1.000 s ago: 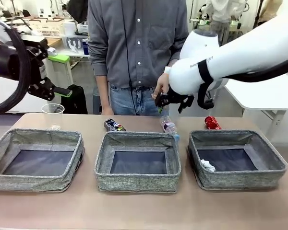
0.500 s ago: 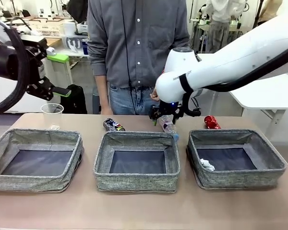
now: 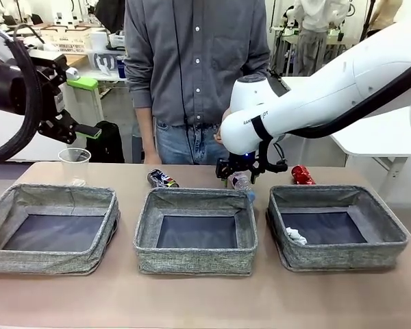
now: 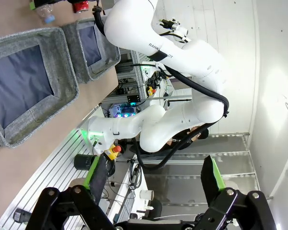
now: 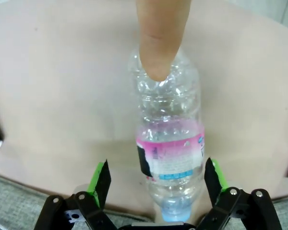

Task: Sort the waste into the appropriate baskets.
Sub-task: Pick up the waste item pointed out by the person.

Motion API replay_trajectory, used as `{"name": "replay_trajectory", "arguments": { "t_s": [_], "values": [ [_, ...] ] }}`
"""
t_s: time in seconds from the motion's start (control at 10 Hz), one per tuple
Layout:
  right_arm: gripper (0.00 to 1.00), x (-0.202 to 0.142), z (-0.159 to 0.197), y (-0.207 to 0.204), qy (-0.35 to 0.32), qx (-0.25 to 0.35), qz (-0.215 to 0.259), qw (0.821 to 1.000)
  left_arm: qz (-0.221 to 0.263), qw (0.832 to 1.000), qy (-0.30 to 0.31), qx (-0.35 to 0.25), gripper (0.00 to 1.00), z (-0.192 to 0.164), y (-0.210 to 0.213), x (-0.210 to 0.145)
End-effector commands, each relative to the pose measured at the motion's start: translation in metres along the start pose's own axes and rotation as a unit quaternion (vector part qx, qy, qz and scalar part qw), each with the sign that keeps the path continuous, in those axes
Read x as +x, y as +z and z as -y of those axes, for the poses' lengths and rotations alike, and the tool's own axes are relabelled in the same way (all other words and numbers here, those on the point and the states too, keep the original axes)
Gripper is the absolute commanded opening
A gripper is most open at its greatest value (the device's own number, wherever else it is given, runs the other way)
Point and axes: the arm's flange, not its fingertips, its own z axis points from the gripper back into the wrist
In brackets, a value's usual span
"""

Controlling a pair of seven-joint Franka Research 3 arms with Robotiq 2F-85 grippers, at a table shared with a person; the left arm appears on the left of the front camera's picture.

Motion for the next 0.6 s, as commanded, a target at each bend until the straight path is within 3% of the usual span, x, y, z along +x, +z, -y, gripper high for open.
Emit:
{"name": "replay_trajectory", "arguments": {
  "t_s": [0.0,0.5],
  "values": [
    [1.0,0.0053,-0.0002,-0.0042,-0.024,-0.023,0.014,0.999,-0.007,1.0,0.003,0.004,1.0,0.0032,0.0012,-0.0018],
    [1.0,0.0064,0.0007,-0.0125,-0.029,-0.021,0.018,0.999,-0.007,1.0,0.003,0.004,1.0,0.0032,0.0012,-0.0018]
  ]
}}
